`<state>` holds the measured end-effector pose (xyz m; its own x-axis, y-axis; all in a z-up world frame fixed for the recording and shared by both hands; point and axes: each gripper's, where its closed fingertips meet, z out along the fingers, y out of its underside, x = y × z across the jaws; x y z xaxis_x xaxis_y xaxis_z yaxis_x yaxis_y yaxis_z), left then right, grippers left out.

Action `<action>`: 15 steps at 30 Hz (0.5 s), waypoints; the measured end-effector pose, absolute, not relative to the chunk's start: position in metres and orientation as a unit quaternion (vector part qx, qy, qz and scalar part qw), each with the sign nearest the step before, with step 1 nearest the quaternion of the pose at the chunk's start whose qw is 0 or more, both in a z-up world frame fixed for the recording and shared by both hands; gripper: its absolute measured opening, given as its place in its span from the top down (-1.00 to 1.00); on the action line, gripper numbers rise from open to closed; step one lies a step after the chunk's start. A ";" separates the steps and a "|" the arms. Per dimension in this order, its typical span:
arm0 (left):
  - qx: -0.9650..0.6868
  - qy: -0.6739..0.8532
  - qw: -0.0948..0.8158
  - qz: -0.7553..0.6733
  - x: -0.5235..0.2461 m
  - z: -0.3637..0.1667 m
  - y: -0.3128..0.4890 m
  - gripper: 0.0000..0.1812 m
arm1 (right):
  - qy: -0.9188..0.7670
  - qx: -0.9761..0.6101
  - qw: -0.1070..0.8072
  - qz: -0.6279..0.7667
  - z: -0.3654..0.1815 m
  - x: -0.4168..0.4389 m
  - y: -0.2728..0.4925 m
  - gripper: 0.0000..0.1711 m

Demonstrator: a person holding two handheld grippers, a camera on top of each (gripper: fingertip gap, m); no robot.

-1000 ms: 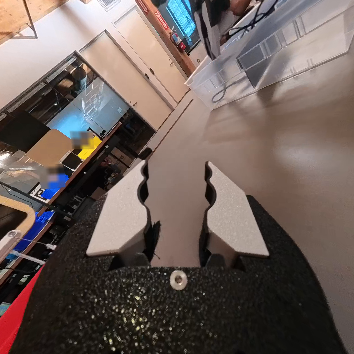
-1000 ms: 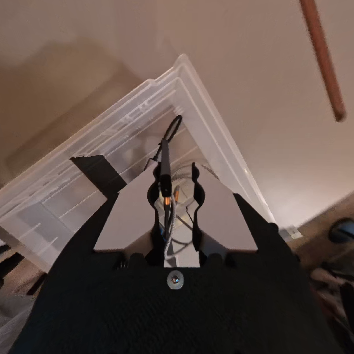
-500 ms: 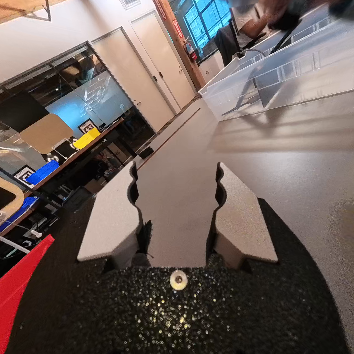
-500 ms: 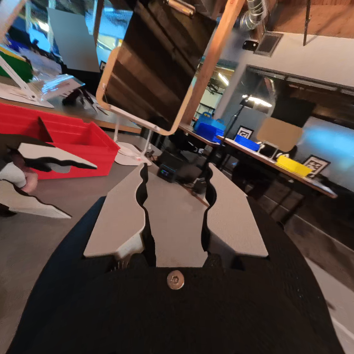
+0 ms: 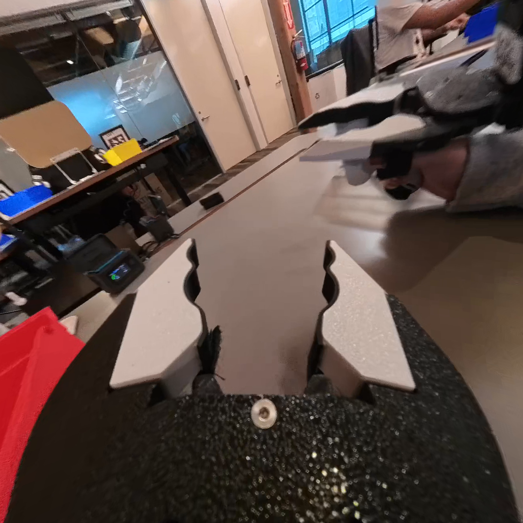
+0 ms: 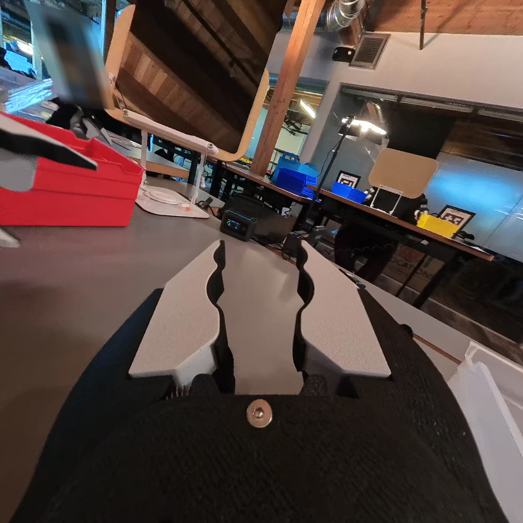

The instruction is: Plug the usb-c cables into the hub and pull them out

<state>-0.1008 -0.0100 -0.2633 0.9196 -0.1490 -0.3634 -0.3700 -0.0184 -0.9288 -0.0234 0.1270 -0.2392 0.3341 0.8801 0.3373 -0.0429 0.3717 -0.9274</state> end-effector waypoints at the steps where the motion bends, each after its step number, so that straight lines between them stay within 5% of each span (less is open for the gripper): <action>1: -0.719 0.180 0.669 0.061 -0.092 -0.260 -0.012 -0.05 | -0.471 -0.447 0.685 0.330 -0.240 -0.023 0.127 0.44; 6: -0.758 0.160 0.630 0.052 -0.083 -0.216 -0.032 -0.05 | -0.482 -0.437 0.698 0.300 -0.238 -0.021 0.127 0.48; 10: -0.791 0.019 0.594 0.146 -0.183 -0.168 -0.061 -0.07 | -0.481 -0.440 0.694 0.307 -0.239 -0.025 0.124 0.49; 12: -0.838 -0.084 0.496 0.213 -0.259 -0.179 -0.082 -0.30 | -0.483 -0.442 0.690 0.309 -0.242 -0.027 0.123 0.50; 15: -0.887 -0.115 0.396 0.205 -0.321 -0.216 -0.091 -0.10 | -0.478 -0.454 0.681 0.318 -0.247 -0.030 0.127 0.51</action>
